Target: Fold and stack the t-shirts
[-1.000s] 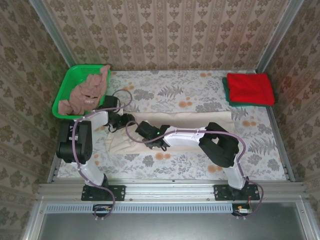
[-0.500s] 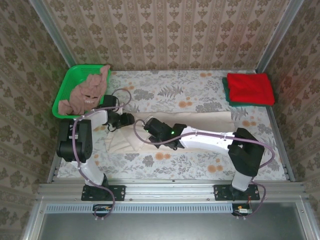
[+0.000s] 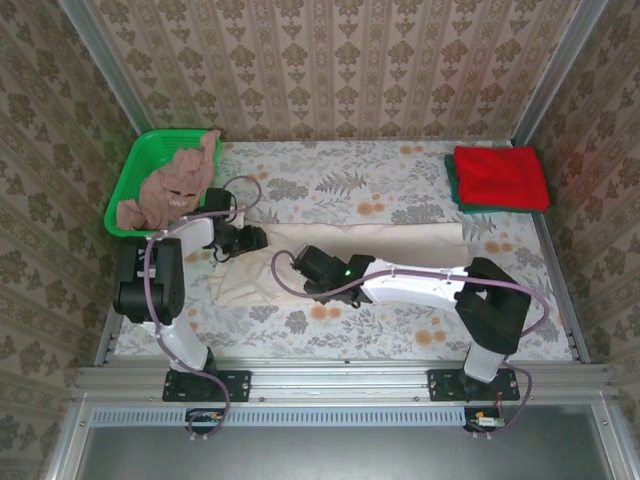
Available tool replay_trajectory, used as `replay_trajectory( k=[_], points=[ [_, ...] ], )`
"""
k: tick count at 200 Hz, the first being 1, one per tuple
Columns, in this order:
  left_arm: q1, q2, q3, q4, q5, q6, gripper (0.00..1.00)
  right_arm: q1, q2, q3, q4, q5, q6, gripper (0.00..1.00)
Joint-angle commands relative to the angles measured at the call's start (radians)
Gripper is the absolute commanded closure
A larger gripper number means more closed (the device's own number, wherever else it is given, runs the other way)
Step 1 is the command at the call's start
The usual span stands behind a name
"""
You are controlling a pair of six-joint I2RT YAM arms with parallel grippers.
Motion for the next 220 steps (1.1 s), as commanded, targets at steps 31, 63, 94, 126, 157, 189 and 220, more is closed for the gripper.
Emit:
replay_trajectory(
  k=[31,63,94,126,157,189,220],
  points=[
    [-0.004,-0.268,-0.098,-0.055,-0.039,-0.028,0.45,-0.150,0.180,0.128,0.112,-0.108,0.221,0.58],
    [-0.055,-0.391,-0.212,-0.018,-0.024,-0.078,0.45,-0.191,0.357,0.264,-0.050,-0.054,0.292,0.56],
    [-0.163,-0.431,-0.311,0.019,-0.037,-0.127,0.44,-0.245,0.351,0.250,-0.095,-0.091,0.327,0.57],
    [-0.246,-0.378,-0.391,0.026,0.001,-0.126,0.45,-0.310,0.199,0.133,-0.027,-0.146,0.323,0.51],
    [-0.222,-0.386,-0.436,-0.035,-0.015,-0.112,0.53,-0.404,0.169,0.084,-0.037,-0.132,0.293,0.49],
    [-0.229,-0.414,-0.422,-0.108,-0.081,-0.124,0.53,-0.496,0.229,0.082,-0.074,-0.099,0.271,0.49],
    [-0.227,-0.457,-0.405,-0.190,-0.214,-0.155,0.58,-0.574,0.282,0.077,-0.080,-0.145,0.288,0.49]
  ],
)
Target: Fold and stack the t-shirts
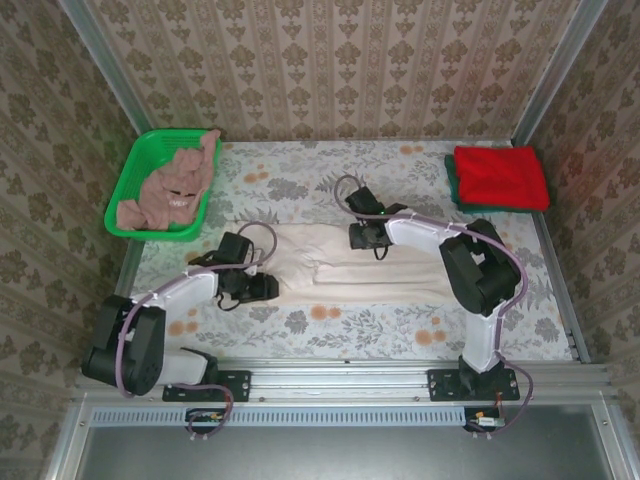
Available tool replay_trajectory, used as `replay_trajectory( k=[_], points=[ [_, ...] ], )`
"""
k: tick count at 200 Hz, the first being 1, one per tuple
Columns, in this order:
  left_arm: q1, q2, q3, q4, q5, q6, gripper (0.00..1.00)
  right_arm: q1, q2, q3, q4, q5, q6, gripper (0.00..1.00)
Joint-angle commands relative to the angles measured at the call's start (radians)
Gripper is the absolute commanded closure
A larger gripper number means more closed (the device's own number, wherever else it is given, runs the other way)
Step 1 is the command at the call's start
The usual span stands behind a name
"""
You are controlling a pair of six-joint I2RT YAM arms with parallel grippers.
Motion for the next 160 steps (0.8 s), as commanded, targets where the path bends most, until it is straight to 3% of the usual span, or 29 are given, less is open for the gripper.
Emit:
replay_trajectory(
  k=[1,21,33,57,81,108,133,160],
  points=[
    [0.004,-0.046,0.001,-0.120,-0.126,-0.032,0.59,-0.044,0.052,-0.022,-0.051,-0.022,-0.001,0.49],
    [0.015,-0.092,-0.002,-0.131,-0.139,-0.042,0.58,-0.068,0.062,-0.029,-0.049,-0.025,0.003,0.49],
    [0.015,-0.099,-0.002,-0.127,-0.119,-0.039,0.50,-0.074,0.058,-0.037,-0.041,-0.034,0.001,0.49],
    [0.013,-0.105,0.043,-0.113,-0.096,-0.042,0.50,-0.074,0.017,-0.051,-0.051,-0.054,-0.002,0.48],
    [-0.014,-0.081,0.152,-0.067,-0.163,-0.049,0.41,-0.074,-0.075,-0.108,-0.048,-0.018,0.000,0.46],
    [-0.027,0.136,0.294,0.020,-0.182,-0.022,0.41,-0.084,-0.116,-0.141,-0.057,0.015,-0.003,0.44],
    [0.008,0.413,0.411,0.057,-0.115,0.004,0.48,-0.092,-0.105,-0.152,-0.076,0.030,0.014,0.44],
    [0.029,0.639,0.534,0.076,-0.067,0.022,0.50,-0.088,-0.126,-0.182,-0.105,0.026,0.073,0.41]
  ],
)
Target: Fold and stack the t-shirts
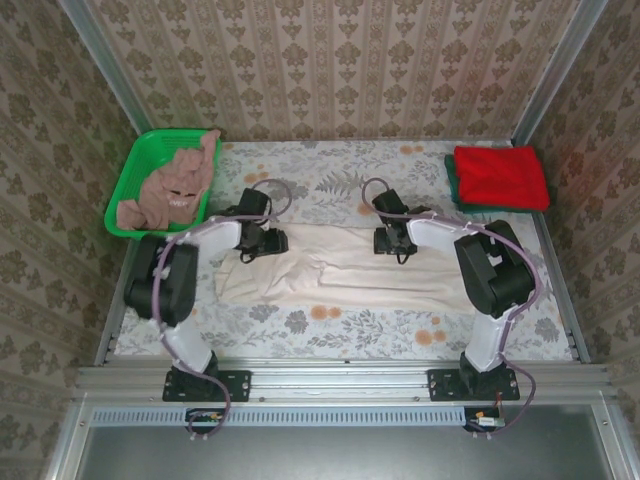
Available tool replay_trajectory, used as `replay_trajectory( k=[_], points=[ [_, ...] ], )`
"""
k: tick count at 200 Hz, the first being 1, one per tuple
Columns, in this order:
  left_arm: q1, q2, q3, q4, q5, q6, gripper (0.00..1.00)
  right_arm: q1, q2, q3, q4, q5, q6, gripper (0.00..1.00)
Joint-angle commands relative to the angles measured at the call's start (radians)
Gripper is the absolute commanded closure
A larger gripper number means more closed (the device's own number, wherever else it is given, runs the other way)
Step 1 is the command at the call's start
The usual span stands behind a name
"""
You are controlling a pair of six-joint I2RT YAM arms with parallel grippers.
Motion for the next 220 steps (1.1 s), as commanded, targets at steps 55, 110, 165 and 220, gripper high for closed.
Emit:
replay_trajectory(
  k=[55,110,165,220],
  points=[
    [0.016,0.510,0.619,-0.135,0.197,0.103,0.50,0.058,-0.175,-0.180,-0.081,-0.091,0.165,0.30],
    [0.015,0.686,1.265,-0.352,0.283,0.159,0.39,0.139,-0.309,-0.183,-0.226,0.017,0.156,0.25],
    [0.007,0.259,0.914,-0.249,0.210,0.185,0.16,0.130,-0.304,-0.231,-0.196,0.043,0.100,0.26],
    [-0.173,-0.208,0.031,0.216,0.033,-0.050,0.00,0.130,-0.265,-0.273,-0.121,-0.015,0.126,0.27]
  ],
)
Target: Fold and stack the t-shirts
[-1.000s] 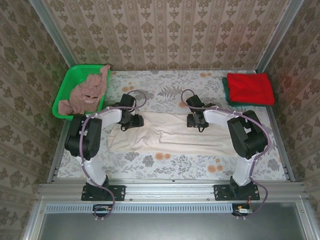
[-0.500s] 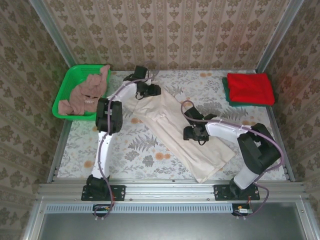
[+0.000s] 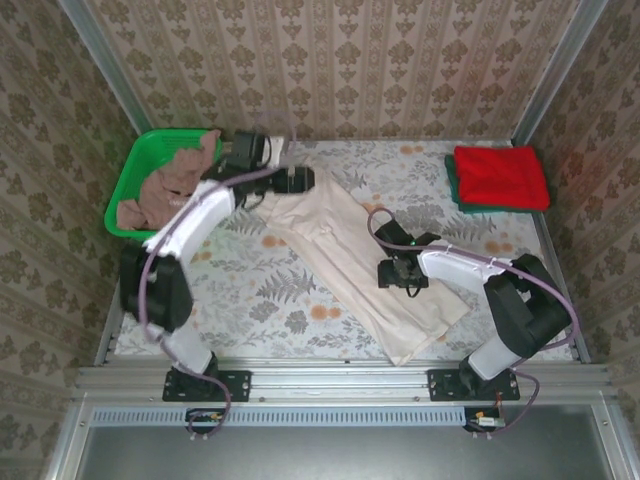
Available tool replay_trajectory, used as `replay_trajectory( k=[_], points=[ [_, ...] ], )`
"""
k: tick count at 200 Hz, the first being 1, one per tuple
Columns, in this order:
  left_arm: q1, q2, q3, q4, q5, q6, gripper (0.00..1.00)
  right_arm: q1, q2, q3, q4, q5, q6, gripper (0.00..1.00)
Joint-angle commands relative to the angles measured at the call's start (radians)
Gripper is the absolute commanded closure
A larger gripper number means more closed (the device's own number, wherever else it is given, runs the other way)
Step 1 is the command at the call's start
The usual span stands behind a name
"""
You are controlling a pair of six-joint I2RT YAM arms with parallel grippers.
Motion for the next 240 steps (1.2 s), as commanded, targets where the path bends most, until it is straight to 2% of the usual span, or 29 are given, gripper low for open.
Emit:
replay_trajectory(
  k=[1,23,77,105,128,156,176,188,217,240],
  points=[
    [-0.076,-0.001,-0.238,0.214,-0.090,-0.137,0.00,-0.003,0.013,-0.009,0.028,-0.021,0.006,0.27],
    [-0.074,0.131,-0.238,0.262,-0.039,-0.187,0.00,-0.002,0.019,-0.012,0.051,-0.027,0.019,0.27],
    [-0.076,0.521,0.135,0.126,-0.062,-0.111,0.03,0.019,-0.004,-0.061,0.084,-0.052,0.086,0.27],
    [-0.066,0.673,0.325,0.073,-0.011,-0.055,0.03,0.097,0.020,-0.073,0.134,-0.097,0.162,0.26],
    [-0.053,0.786,0.509,-0.041,0.023,0.012,0.03,0.195,0.054,-0.042,0.149,-0.117,0.237,0.26],
    [-0.028,0.840,0.649,-0.092,0.084,0.116,0.00,0.281,0.038,-0.019,0.161,-0.104,0.300,0.26],
    [-0.001,0.873,0.783,-0.247,0.089,0.185,0.00,0.304,0.031,0.030,0.126,-0.112,0.291,0.25],
    [0.001,0.827,0.750,-0.287,0.055,0.202,0.00,0.304,-0.005,0.048,0.079,-0.073,0.279,0.25],
    [0.033,0.591,0.470,-0.210,-0.021,0.212,0.00,0.257,-0.135,0.040,0.076,-0.041,0.225,0.25],
    [0.041,0.443,0.288,-0.173,-0.114,0.202,0.00,0.197,-0.139,0.071,0.076,-0.004,0.156,0.24]
  ],
)
